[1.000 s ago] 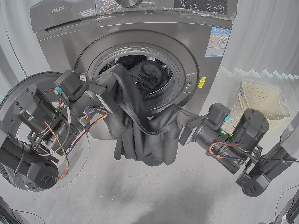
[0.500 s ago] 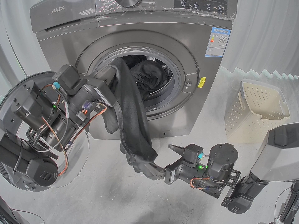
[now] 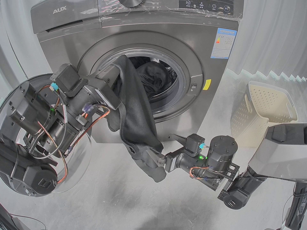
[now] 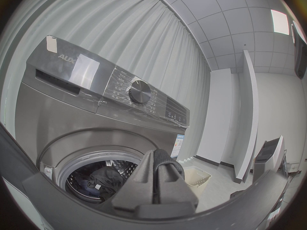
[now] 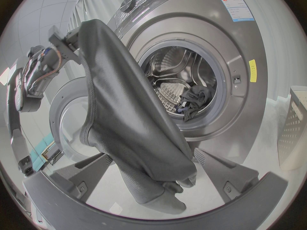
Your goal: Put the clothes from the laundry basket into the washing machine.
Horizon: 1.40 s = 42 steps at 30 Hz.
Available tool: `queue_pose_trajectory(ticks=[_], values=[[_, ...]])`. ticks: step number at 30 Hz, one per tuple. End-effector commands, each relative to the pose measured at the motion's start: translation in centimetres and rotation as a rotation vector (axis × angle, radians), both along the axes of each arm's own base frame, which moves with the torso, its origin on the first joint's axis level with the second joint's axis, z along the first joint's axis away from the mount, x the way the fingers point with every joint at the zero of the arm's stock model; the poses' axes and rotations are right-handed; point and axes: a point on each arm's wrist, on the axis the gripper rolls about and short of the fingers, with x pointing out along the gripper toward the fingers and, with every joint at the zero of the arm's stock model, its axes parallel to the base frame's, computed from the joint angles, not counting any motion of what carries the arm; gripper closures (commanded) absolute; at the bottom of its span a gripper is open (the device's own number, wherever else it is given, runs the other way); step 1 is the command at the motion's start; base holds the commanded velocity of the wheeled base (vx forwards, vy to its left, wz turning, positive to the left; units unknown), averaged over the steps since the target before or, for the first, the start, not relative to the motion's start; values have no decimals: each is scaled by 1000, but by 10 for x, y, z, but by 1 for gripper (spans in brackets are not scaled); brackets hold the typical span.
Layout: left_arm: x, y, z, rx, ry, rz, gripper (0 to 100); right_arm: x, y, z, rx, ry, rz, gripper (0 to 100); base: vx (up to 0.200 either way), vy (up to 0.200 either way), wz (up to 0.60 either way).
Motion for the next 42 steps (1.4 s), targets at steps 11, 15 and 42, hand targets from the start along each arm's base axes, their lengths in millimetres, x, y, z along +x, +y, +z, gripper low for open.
queue_pose_trajectory(ticks=[11, 15, 42], values=[[-15, -5, 2, 3, -8, -54, 100, 52, 27, -27, 20, -53, 23, 0, 0, 0, 0], [-17, -6, 3, 2, -10, -60, 100, 66, 34, -34, 30, -72, 15, 0, 0, 0, 0], [2, 18, -13, 37, 54, 46, 100, 50, -15, 33, 118, -149, -101, 100, 0, 0, 0]])
